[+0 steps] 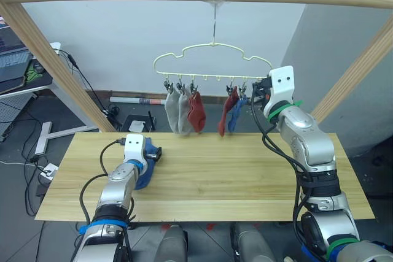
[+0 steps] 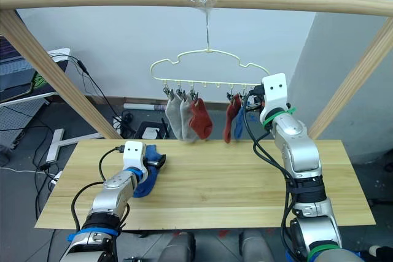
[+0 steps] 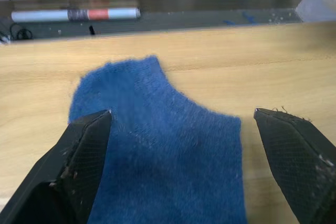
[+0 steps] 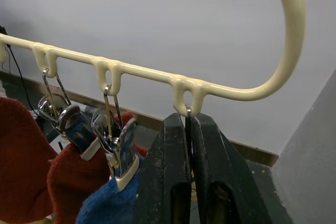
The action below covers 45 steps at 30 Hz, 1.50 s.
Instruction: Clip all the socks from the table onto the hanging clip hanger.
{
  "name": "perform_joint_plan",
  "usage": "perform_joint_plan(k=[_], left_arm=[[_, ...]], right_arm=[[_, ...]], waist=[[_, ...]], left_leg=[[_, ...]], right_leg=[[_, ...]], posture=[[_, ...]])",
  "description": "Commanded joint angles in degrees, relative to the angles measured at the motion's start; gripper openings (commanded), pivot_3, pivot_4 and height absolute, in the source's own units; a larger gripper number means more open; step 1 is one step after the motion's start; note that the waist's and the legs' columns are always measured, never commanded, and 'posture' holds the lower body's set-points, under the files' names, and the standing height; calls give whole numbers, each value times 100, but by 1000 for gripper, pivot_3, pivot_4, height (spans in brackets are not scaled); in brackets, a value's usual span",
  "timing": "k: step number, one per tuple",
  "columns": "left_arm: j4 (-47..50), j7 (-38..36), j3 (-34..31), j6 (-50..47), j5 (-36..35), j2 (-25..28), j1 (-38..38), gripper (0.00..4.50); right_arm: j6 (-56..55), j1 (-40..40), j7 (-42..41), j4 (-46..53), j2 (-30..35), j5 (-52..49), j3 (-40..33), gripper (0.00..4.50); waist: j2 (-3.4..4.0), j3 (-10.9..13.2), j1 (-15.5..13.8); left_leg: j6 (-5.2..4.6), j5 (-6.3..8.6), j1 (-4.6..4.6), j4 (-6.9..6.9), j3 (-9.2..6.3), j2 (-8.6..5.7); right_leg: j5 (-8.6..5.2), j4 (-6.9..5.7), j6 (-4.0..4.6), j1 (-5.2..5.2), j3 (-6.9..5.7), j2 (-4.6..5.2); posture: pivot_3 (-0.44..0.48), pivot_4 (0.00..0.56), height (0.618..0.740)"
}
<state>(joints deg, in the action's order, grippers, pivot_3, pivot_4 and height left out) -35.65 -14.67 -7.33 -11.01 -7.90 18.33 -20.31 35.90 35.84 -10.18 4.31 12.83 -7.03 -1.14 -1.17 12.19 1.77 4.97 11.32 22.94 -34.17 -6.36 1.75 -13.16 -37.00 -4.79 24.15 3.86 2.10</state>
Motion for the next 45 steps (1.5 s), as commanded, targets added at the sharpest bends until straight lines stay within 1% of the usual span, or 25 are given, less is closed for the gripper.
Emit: perform_joint_plan(k=[1, 3, 5, 13, 14, 16, 18, 21, 24, 25, 27, 28, 29, 32, 35, 36, 39, 42, 45], left_arm=[[-89, -57, 19, -50, 107, 85, 96, 4313], [-102, -13, 66, -102, 187, 110, 138, 3864], [-98, -45, 58, -118, 192, 105, 180, 3295], [36, -84, -89, -86, 79, 30, 280, 873], [120, -128, -84, -74, 63, 7, 313, 528], [422, -305, 3, -111, 27, -48, 403, 23], [656, -429, 32, -154, -45, -130, 452, 23], [1212, -796, 48, -443, -419, -377, 533, 23], [1600, -919, 15, -682, -656, -544, 579, 23], [1972, -1095, 144, -752, -762, -612, 620, 23], [3112, -1492, 889, -848, -762, -771, 629, 23], [3503, -1587, 1150, -892, -739, -832, 613, 23], [3760, -1594, 1365, -948, -706, -926, 526, 23], [4104, -1522, 1691, -1074, -655, -1144, 295, 23], [4304, -1400, 1989, -1181, -633, -1447, -13, 23], [4306, -1363, 2053, -1198, -616, -1530, -104, 23], [4188, -1267, 2182, -1182, -547, -1727, -320, 23], [3659, -1097, 2325, -912, -328, -2010, -574, 23], [3286, -1055, 2390, -628, -164, -2145, -701, 23]], right_arm=[[34, -27, -22, 219, 67, -18, -93, 0], [42, -39, -30, 237, 86, -18, -92, 0], [53, -44, -37, 254, 100, -18, -92, 0], [56, -41, -38, 258, 106, -30, -106, 0], [53, -42, -42, 257, 111, -31, -109, 0], [75, -24, -38, 251, 108, -49, -132, 0], [100, -7, -39, 236, 110, -74, -166, 0], [167, 27, -6, 200, 137, -124, -270, 0], [219, 39, 7, 201, 172, -148, -323, 0], [345, 59, 40, 226, 151, -218, -411, 0], [1199, 302, 333, 302, -81, -733, -1091, 0], [1547, 416, 457, 323, -161, -926, -1358, 0], [1746, 514, 436, 314, -123, -1031, -1458, 0], [2162, 724, 430, 324, -19, -1200, -1581, 0], [2729, 967, 564, 354, -39, -1447, -1841, 0], [2889, 1040, 601, 349, -49, -1507, -1911, 0], [3343, 1249, 777, 335, -118, -1657, -2156, 0], [3843, 1477, 923, 362, -170, -1789, -2387, 0], [4123, 1580, 1020, 407, -214, -1841, -2499, 0]], waist=[[0, 0, 1], [0, -1, 2], [1, -3, 3], [4, -7, -1], [4, -8, -3], [4, -9, -6], [4, -9, -13], [4, -9, -25], [3, -9, -20], [3, -9, -18], [3, -9, -25], [3, -9, -50], [3, -9, -87], [2, -11, -119], [6, -12, -69], [6, -12, -52], [6, -12, -22], [6, -12, -27], [6, -12, -11]], left_leg=[[0, 0, -2, 1, 0, 0], [0, 0, -3, 1, 0, 0], [0, 0, -4, 0, 0, 0], [0, 0, -7, 0, 0, 0], [0, 0, -7, 0, 0, 0], [0, 0, -7, 0, 0, 0], [0, 0, -5, 0, 0, 0], [1, -1, -3, -1, 0, 0], [1, -1, -1, -2, 0, -1], [1, -1, -1, -2, 0, -1], [1, -1, -1, -1, -2, -1], [1, -1, 2, -2, -2, -1], [2, -1, 6, -6, -2, -3], [2, -1, 7, -22, 2, -8], [0, 0, 4, -21, 4, -7], [0, 0, 3, -21, 3, -6], [0, 0, 5, -24, 2, -5], [-1, 0, 10, -33, 2, -7], [-2, 1, 12, -37, 3, -7]], right_leg=[[0, -1, 0, -1, 0, 0], [0, -2, 0, -2, 0, 0], [1, -2, -1, -3, 1, 0], [1, -2, -1, -6, 1, 0], [1, -2, -1, -6, 1, 0], [1, -2, -1, -6, 1, 0], [1, -1, 0, -5, 1, 1], [2, 0, 0, -5, 1, 1], [2, 2, -1, -5, 0, 2], [2, 1, 0, -5, -1, 2], [5, -1, 6, -4, -1, 2], [14, 0, 20, -4, 0, 2], [18, 0, 22, -5, 0, 4], [23, 10, 14, -12, 3, 8], [18, 3, 8, -8, 5, 5], [17, 2, 6, -7, 4, 2], [15, 4, 4, -10, 5, 2], [16, 5, 4, -9, 4, 3], [15, 6, 2, -9, 5, 3]], posture=[[48, 185, 740], [48, 185, 740], [50, 178, 740], [50, 178, 740], [56, 168, 740], [56, 168, 740], [58, 165, 740], [58, 161, 740], [58, 161, 740], [58, 161, 740], [55, 152, 740], [55, 152, 740], [46, 154, 740], [46, 154, 740], [46, 154, 740], [24, 155, 740], [16, 157, 740], [1, 161, 740], [-5, 162, 740]])
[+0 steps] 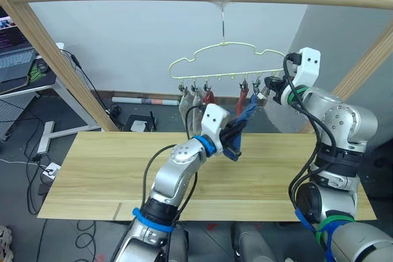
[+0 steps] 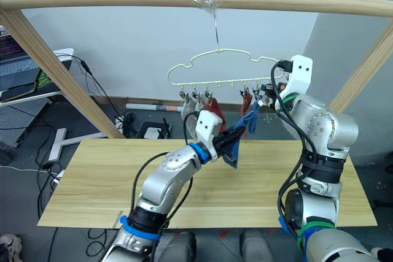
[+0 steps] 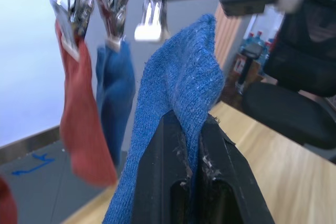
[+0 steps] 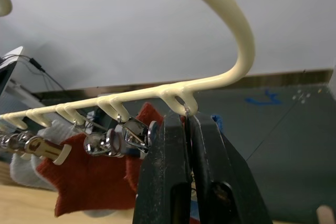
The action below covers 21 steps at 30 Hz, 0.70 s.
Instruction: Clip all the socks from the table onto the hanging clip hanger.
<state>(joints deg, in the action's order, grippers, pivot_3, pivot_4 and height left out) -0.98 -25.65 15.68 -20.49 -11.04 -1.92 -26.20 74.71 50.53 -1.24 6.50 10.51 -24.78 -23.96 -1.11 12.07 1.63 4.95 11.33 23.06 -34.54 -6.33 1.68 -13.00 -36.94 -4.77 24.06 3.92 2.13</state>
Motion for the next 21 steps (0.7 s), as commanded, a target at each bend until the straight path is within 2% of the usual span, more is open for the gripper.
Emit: perform_joint_plan(k=[1, 10, 21], left_arm=[[-291, 57, 84, 385, 157, -186, -157, 23], [-1167, 276, -22, 1050, 418, -512, -539, 23], [-1460, 420, -81, 1478, 609, -553, -742, 23]], right_arm=[[322, 129, 150, 200, 11, -77, -254, 0], [837, 181, 275, 484, -88, -129, -431, 0], [1210, 289, 382, 689, -360, -90, -689, 0]], waist=[[0, 0, 11], [0, 0, 15], [1, 1, 27]], left_leg=[[0, 0, 0, 1, 0, 0], [-1, 1, 6, -5, -1, -1], [-1, 1, 9, -4, -1, -1]], right_leg=[[0, 1, 0, 1, 0, 0], [-6, 1, -10, 2, -1, 0], [-6, 1, -11, 6, -1, 0]], posture=[[-5, 162, 740], [-32, 168, 740], [-45, 173, 740]])
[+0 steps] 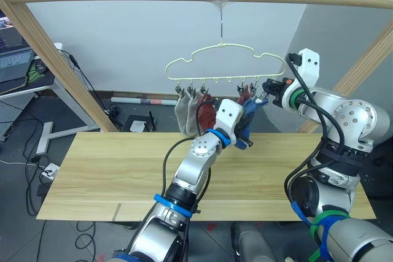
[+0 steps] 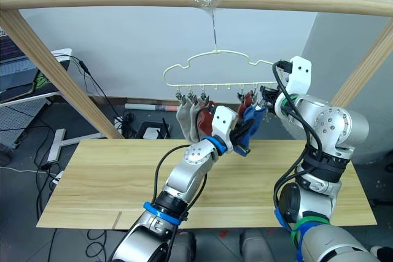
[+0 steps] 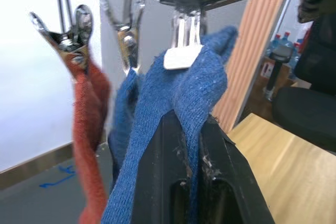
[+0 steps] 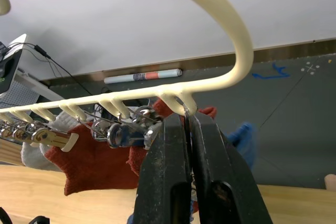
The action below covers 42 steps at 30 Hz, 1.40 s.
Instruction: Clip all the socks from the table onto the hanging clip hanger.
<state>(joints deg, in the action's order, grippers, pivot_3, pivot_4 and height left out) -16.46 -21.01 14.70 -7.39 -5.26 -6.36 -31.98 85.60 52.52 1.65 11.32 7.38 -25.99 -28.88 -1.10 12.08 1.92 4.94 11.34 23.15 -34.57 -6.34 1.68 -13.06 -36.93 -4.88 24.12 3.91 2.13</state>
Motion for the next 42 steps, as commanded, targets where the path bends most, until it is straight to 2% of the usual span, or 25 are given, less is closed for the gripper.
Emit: perform_joint_plan(k=[1, 6, 7, 9, 10, 17, 19, 21, 23, 24, 26, 32, 38, 42], left_arm=[[76, -54, 25, 177, 32, -118, -176, 23], [62, -117, 73, 199, 61, -143, -211, 23], [61, -132, 82, 198, 66, -149, -217, 0], [92, -148, 86, 173, 49, -173, -212, 0], [101, -167, 79, 154, 29, -182, -212, 0], [119, -332, 16, 0, -147, -304, -210, 0], [115, -355, -25, -63, -203, -331, -200, 0], [27, -397, -92, -190, -312, -382, -206, 0], [-88, -435, -194, -316, -475, -452, -234, 0], [-147, -459, -233, -357, -548, -484, -259, 428], [-217, -506, -281, -416, -647, -515, -297, 813], [-371, -587, -295, -479, -758, -525, -363, 2524], [-180, -620, -347, -500, -649, -96, -17, 4387], [464, -711, -483, -538, -548, 599, 541, 4491]], right_arm=[[144, 105, 100, 214, -77, 40, -227, 0], [298, 206, 158, 255, -297, 41, -487, 0], [324, 227, 165, 255, -331, 40, -542, 531], [364, 258, 152, 268, -354, 39, -600, 1085], [340, 250, 115, 271, -315, 28, -555, 1565], [46, 215, -238, 400, -116, -148, -367, 3991], [-138, 172, -362, 449, -87, -195, -277, 4493], [-513, -112, -799, 767, 332, -244, 305, 4493], [-678, -350, -957, 1058, 533, -292, 473, 4493], [-854, -434, -958, 1147, 618, -241, 494, 4500], [-1128, -569, -983, 1244, 766, -175, 598, 4500], [-1506, -1000, -1057, 1456, 1033, -195, 881, 4500], [-1995, -1743, -1353, 1709, 1398, -165, 1256, 4500], [-2622, -2383, -1813, 1735, 1859, -28, 1621, 4500]], waist=[[0, 0, 1], [0, 0, 2], [0, 0, 3], [1, 1, 10], [2, 1, 14], [4, 2, 104], [4, 2, 138], [4, 2, 150], [4, 2, 159], [4, 2, 168], [4, 2, 189], [4, 3, 228], [4, 2, 277], [4, 2, 332]], left_leg=[[0, 0, 0, 0, -1, 0], [0, 0, 2, 0, -1, 0], [0, 0, 2, 1, -1, 0], [0, 0, 3, 1, -1, 0], [0, 0, 5, 1, -1, 0], [0, 0, 8, 1, -1, 0], [-1, 0, 7, 2, -1, 0], [-1, 0, 7, 2, -1, 0], [0, 0, 9, 2, -1, 0], [0, 1, 9, 2, 0, 0], [-1, 1, 9, 2, 0, 0], [0, 1, 9, 0, 1, 0], [0, 1, 10, 0, 2, 0], [0, 1, 3, 5, 4, 0]], right_leg=[[0, -1, 0, 0, -1, 0], [0, 1, 0, 0, -1, 0], [0, 0, 0, 1, -2, 0], [0, 1, 0, 2, -1, 0], [0, 0, 0, 3, -1, 0], [0, 1, 0, 6, -1, 0], [-1, 0, -1, 6, -1, 0], [-1, 0, -1, 7, -1, 0], [-1, 3, -2, 8, -1, 0], [-2, 3, -2, 8, 1, 0], [-2, 3, -3, 8, 0, 0], [-2, 4, -3, 8, 1, 0], [-2, 5, -3, 9, 2, 0], [-2, 4, -3, 8, 6, -1]], posture=[[-45, 173, 740], [-41, 173, 740], [-41, 173, 740], [-41, 173, 740], [-39, 173, 740], [-43, 172, 740], [-45, 169, 740], [-45, 169, 740], [-53, 169, 740], [-53, 169, 740], [-65, 167, 740], [-74, 164, 740], [-84, 161, 740], [-59, 163, 740]])
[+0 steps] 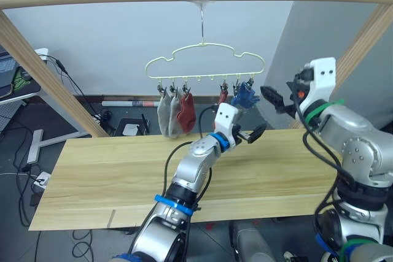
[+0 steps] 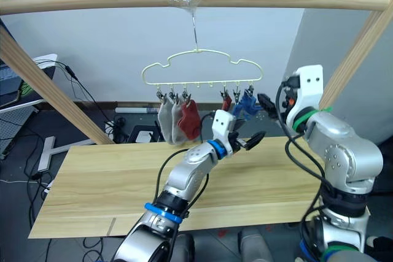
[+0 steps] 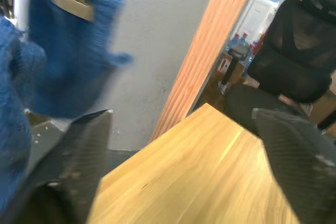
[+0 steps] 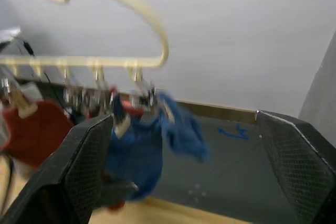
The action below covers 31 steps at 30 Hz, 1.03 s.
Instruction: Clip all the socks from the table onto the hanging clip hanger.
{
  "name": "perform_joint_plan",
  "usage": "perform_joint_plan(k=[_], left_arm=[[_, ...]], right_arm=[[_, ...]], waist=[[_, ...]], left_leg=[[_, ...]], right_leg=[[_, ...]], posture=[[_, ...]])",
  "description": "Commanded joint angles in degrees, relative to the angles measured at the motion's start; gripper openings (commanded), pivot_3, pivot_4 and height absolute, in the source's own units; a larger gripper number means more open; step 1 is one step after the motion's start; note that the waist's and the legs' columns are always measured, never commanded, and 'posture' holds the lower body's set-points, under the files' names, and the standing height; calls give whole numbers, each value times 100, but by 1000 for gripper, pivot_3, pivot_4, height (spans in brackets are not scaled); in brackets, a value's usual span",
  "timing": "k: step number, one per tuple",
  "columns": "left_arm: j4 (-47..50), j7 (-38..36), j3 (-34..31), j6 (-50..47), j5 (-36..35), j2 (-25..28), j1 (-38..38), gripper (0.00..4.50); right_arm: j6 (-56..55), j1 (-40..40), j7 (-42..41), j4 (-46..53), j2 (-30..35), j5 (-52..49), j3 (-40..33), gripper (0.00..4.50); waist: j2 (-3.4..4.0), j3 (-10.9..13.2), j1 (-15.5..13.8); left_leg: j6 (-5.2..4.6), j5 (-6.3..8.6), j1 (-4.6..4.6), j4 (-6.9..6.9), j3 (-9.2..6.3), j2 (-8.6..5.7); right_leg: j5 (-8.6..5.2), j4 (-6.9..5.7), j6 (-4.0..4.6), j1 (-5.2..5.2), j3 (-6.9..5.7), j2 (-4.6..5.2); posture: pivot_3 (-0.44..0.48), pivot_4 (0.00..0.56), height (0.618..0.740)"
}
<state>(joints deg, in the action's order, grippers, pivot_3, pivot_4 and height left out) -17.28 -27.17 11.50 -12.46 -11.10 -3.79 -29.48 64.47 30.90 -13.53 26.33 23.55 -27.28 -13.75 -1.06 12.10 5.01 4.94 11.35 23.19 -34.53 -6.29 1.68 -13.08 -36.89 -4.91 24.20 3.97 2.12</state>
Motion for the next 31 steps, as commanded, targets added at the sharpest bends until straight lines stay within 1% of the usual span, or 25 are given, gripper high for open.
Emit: perform_joint_plan(k=[1, 2, 3, 4, 5, 6, 8, 9, 10, 12, 13, 15, 16, 17, 19, 20, 22, 24, 25, 29, 31], left_arm=[[645, -106, -182, -62, 0, 413, 349, 4491], [908, -170, -310, -197, -108, 629, 474, 4491], [1286, -324, -573, -428, -268, 1042, 655, 4491], [1572, -433, -762, -611, -389, 1346, 789, 4491], [1913, -760, -1095, -771, -532, 1969, 1011, 4491], [2124, -968, -1289, -872, -627, 2379, 1156, 4491], [2351, -1420, -1907, -1045, -849, 3382, 1443, 4491], [2383, -1559, -2089, -1093, -943, 3686, 1533, 4491], [2354, -1806, -2321, -1109, -1056, 4061, 1662, 4491], [2068, -2161, -2737, -1062, -1026, 4767, 1890, 4491], [1948, -2260, -2848, -1033, -995, 4998, 1962, 4491], [1726, -2439, -3005, -982, -959, 5338, 2073, 4491], [1607, -2534, -3075, -947, -946, 5475, 2120, 4491], [1331, -2736, -3274, -1035, -978, 5786, 2151, 4491], [873, -3033, -3520, -1076, -1032, 6209, 2138, 4491], [697, -3141, -3579, -1044, -1053, 6345, 2113, 4491], [533, -3224, -3552, -996, -1080, 6425, 1965, 4491], [475, -3170, -3518, -1048, -1119, 6351, 1744, 4491], [453, -3146, -3479, -1018, -1095, 6310, 1666, 4491], [359, -3112, -3330, -846, -978, 6199, 1505, 4491], [330, -3158, -3261, -914, -1013, 6204, 1409, 4491]], right_arm=[[-602, -285, -337, 222, 285, 101, 139, 4500], [-761, -414, -433, 189, 355, 125, 166, 4500], [-1011, -636, -635, 140, 494, 192, 228, 4500], [-1206, -801, -786, 101, 598, 241, 275, 4500], [-1649, -1089, -1182, 52, 867, 366, 414, 4500], [-1987, -1286, -1462, 4, 1057, 451, 511, 4500], [-2602, -1578, -2137, -148, 1356, 359, 444, 4500], [-2815, -1640, -2378, -226, 1430, 273, 383, 4500], [-3036, -1698, -2765, -279, 1586, 152, 323, 4500], [-3259, -1780, -3491, -414, 1946, -105, 160, 4500], [-3292, -1806, -3709, -471, 2072, -200, 108, 4500], [-3289, -1848, -3957, -607, 2281, -307, 33, 4500], [-3296, -1868, -4049, -682, 2366, -323, 11, 4500], [-3157, -1850, -4194, -778, 2529, -460, -141, 4500], [-2953, -1836, -4399, -926, 2784, -650, -340, 4500], [-2887, -1840, -4475, -987, 2888, -708, -397, 4500], [-2919, -1895, -4562, -1138, 3051, -657, -443, 4500], [-2992, -1860, -4478, -1238, 3046, -609, -474, 4500], [-3037, -1828, -4436, -1270, 3021, -583, -467, 4500], [-3097, -1836, -4374, -1234, 3000, -540, -438, 4500], [-3083, -1849, -4383, -1217, 3023, -576, -470, 4500]], waist=[[0, 0, 27], [0, 1, 23], [0, 1, 11], [-1, 1, 0], [-2, 2, -8], [-4, 3, -9], [-5, 4, -5], [-5, 5, -11], [-5, 6, -28], [-6, 6, -86], [-8, 7, -135], [-13, 6, -224], [-15, 5, -269], [-16, 5, -320], [-20, 8, -359], [-20, 8, -375], [-20, 7, -419], [-22, 6, -494], [-22, 5, -508], [-22, 4, -505], [-24, 3, -501]], left_leg=[[0, 0, -6, 4, 5, 1], [0, 0, -11, 5, 7, 1], [0, 0, -11, 5, 6, 2], [0, -1, -11, 4, 4, 3], [0, -1, -11, 3, 2, 3], [0, -1, -12, 3, 2, 4], [0, 0, -17, 11, 7, 6], [0, 0, -17, 13, 9, 7], [0, 0, -18, 16, 9, 8], [0, 0, -17, 13, 12, 6], [0, 0, -17, 13, 14, 6], [1, 1, -18, 12, 13, 6], [1, 1, -18, 13, 12, 6], [1, 1, -17, 13, 10, 7], [1, 1, -13, 14, 10, 8], [1, 1, -11, 14, 10, 8], [2, 1, -7, 16, 11, 8], [3, 2, -9, 17, 14, 7], [3, 2, -9, 17, 13, 7], [3, 1, -10, 17, 14, 7], [3, 1, -10, 17, 14, 8]], right_leg=[[0, -3, 0, 1, 6, -1], [0, -7, 0, 1, 7, -2], [0, -8, 0, 1, 6, -2], [-1, -8, 2, 0, 5, -4], [-6, -8, 11, -2, 5, -4], [-15, -8, 26, -3, 4, -4], [-18, -8, 31, -2, 6, -4], [-19, -6, 32, 0, 7, -4], [-20, -5, 34, -2, 7, -3], [-21, -1, 35, -3, 7, 2], [-21, 2, 35, -5, 6, 4], [-22, 3, 36, -5, 4, 5], [-22, 3, 37, -5, 3, 5], [-23, 3, 39, -5, 0, 5], [-24, 3, 40, 3, -1, 5], [-25, 2, 41, 6, -2, 5], [-25, 5, 42, 8, -3, 7], [-25, 7, 42, 7, -3, 10], [-25, 5, 42, 6, -5, 10], [-24, 2, 41, 5, -5, 8], [-24, 2, 41, 5, -5, 8]], posture=[[-59, 163, 740], [-19, 165, 740], [-19, 165, 740], [-19, 165, 740], [11, 166, 740], [34, 164, 740], [52, 163, 740], [72, 163, 740], [90, 160, 740], [102, 157, 740], [102, 157, 740], [113, 155, 740], [138, 143, 740], [138, 143, 740], [143, 139, 740], [151, 134, 740], [153, 130, 740], [153, 130, 740], [145, 118, 740], [137, 113, 740], [129, 110, 740]])
